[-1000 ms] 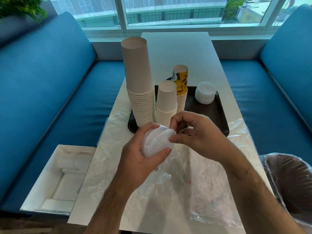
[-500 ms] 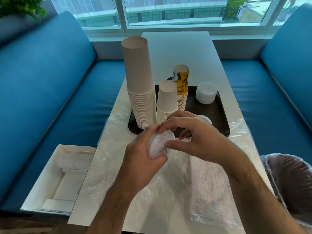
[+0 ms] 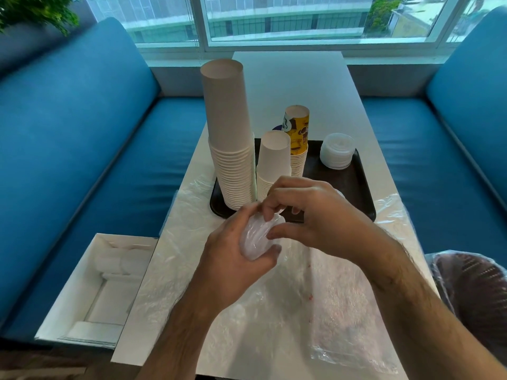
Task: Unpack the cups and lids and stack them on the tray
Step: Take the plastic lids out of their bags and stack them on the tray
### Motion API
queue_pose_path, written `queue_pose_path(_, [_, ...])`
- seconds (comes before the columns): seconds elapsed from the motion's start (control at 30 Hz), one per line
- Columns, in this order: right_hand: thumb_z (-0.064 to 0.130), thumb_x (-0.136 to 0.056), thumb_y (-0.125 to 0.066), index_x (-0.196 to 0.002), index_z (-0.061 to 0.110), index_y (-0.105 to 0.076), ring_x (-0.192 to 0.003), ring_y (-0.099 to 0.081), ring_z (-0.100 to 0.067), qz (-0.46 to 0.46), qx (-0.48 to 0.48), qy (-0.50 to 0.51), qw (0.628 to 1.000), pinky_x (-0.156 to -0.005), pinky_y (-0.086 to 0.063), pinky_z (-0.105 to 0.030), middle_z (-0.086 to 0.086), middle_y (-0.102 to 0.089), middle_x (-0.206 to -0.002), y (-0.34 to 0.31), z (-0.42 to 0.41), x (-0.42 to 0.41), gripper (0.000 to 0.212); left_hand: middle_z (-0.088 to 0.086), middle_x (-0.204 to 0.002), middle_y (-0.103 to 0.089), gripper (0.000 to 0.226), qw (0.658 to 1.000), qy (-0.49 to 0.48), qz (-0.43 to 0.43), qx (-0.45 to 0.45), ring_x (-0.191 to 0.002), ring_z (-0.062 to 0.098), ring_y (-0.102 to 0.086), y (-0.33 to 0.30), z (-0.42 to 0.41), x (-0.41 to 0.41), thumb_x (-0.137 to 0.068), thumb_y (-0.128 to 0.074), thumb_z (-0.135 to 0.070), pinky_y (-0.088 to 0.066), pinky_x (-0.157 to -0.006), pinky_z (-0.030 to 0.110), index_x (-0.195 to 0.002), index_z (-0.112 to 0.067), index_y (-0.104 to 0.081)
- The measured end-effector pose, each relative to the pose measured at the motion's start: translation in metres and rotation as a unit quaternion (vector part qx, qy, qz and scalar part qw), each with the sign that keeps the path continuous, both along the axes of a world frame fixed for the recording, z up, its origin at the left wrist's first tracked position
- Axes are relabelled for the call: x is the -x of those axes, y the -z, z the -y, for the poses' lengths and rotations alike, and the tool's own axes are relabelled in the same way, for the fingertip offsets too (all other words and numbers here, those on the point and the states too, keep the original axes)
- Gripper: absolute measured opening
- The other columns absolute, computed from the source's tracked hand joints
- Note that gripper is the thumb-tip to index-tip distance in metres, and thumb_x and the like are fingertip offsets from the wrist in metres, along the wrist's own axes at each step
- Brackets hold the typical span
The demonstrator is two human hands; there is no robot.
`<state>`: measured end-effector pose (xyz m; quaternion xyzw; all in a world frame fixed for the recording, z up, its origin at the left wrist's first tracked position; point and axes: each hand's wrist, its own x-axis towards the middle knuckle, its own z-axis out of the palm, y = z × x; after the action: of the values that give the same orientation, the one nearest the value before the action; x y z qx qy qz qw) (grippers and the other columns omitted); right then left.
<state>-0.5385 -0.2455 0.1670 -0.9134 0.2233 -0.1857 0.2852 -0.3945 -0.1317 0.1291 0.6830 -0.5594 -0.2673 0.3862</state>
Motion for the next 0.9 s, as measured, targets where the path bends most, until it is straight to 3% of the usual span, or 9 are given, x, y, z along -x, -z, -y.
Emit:
queue_pose_path(0.1, [0.027,-0.082,-0.082,-0.093,0.034,-0.063,-0.096,-0.059,-0.002,-0.042,-0.018,-0.012,0.999,-0.09,-0.048,-0.009,0.022,-0.055,-0.101,-0.006,0.004,0.002,0.024,-0.042,-0.104,-0.043,0.054,1.0,0.014,-0.012,-0.004,-0.094,-0.013,-0.054,0.0,0.0,-0.003,-0.079,-0.074,-0.047,-0.047,-0.07,0.001,-0.109,-0.067,-0.033])
queue_pose_path(0.27, [0.037,-0.084,-0.079,-0.09,0.032,-0.058,-0.085,-0.054,-0.004,-0.117,-0.024,-0.004,0.993,-0.075,-0.041,-0.005,0.021,-0.053,-0.092,-0.011,0.011,0.002,0.022,-0.044,-0.102,-0.046,0.044,1.0,0.018,-0.017,0.019,-0.101,-0.029,-0.046,-0.001,0.001,-0.002,-0.075,-0.063,-0.053,-0.045,-0.07,-0.001,-0.11,-0.065,-0.039])
queue_pose_path(0.43, [0.053,-0.082,-0.075,-0.085,0.026,-0.063,-0.076,-0.053,-0.008,-0.157,0.0,0.0,0.988,-0.067,-0.042,-0.01,0.013,-0.057,-0.085,-0.008,0.013,0.003,0.03,-0.042,-0.108,-0.047,0.046,0.999,0.011,-0.017,0.025,-0.104,-0.027,-0.046,0.004,0.002,-0.004,-0.074,-0.065,-0.055,-0.047,-0.069,0.001,-0.113,-0.064,-0.041])
queue_pose_path(0.5, [0.057,-0.081,-0.073,-0.087,0.026,-0.066,-0.079,-0.056,-0.008,-0.164,0.014,0.001,0.986,-0.071,-0.047,-0.014,0.013,-0.06,-0.089,-0.006,0.015,0.005,0.032,-0.041,-0.108,-0.048,0.046,0.999,0.006,-0.026,0.023,-0.105,-0.023,-0.048,0.005,0.002,-0.004,-0.075,-0.068,-0.053,-0.05,-0.068,0.003,-0.112,-0.063,-0.043])
queue_pose_path(0.6, [0.049,-0.083,-0.075,-0.104,0.031,-0.072,-0.091,-0.061,-0.007,-0.157,-0.007,-0.004,0.988,-0.085,-0.053,-0.018,0.014,-0.064,-0.104,-0.004,0.017,0.008,0.028,-0.039,-0.108,-0.045,0.048,0.998,-0.012,-0.059,0.01,-0.099,-0.004,-0.057,0.005,0.002,-0.004,-0.077,-0.072,-0.045,-0.051,-0.062,0.006,-0.11,-0.064,-0.042])
queue_pose_path(0.67, [0.042,-0.082,-0.078,-0.107,0.031,-0.074,-0.092,-0.062,-0.005,-0.13,-0.03,-0.007,0.991,-0.084,-0.053,-0.015,0.017,-0.064,-0.103,0.0,0.019,0.009,0.027,-0.038,-0.109,-0.043,0.047,0.998,-0.016,-0.068,0.006,-0.096,0.001,-0.056,0.003,0.004,-0.003,-0.074,-0.067,-0.049,-0.052,-0.059,0.007,-0.11,-0.063,-0.041])
queue_pose_path(0.8, [0.035,-0.083,-0.079,-0.093,0.034,-0.072,-0.091,-0.063,-0.001,-0.058,-0.069,-0.011,0.996,-0.078,-0.052,-0.01,0.024,-0.064,-0.091,0.006,0.023,0.01,0.013,-0.028,-0.117,-0.052,0.044,0.994,0.002,-0.102,0.024,-0.101,0.0,-0.059,0.007,0.004,-0.002,-0.078,-0.066,-0.046,-0.055,-0.056,0.014,-0.114,-0.061,-0.046])
queue_pose_path(0.9, [0.037,-0.083,-0.076,-0.094,0.028,-0.075,-0.086,-0.068,-0.002,-0.036,-0.114,-0.006,0.993,-0.078,-0.056,-0.015,0.022,-0.068,-0.09,0.009,0.027,0.013,0.014,-0.036,-0.108,-0.053,0.042,0.99,-0.004,-0.14,0.022,-0.102,-0.009,-0.057,0.007,0.004,-0.003,-0.074,-0.07,-0.047,-0.056,-0.055,0.016,-0.111,-0.056,-0.051])
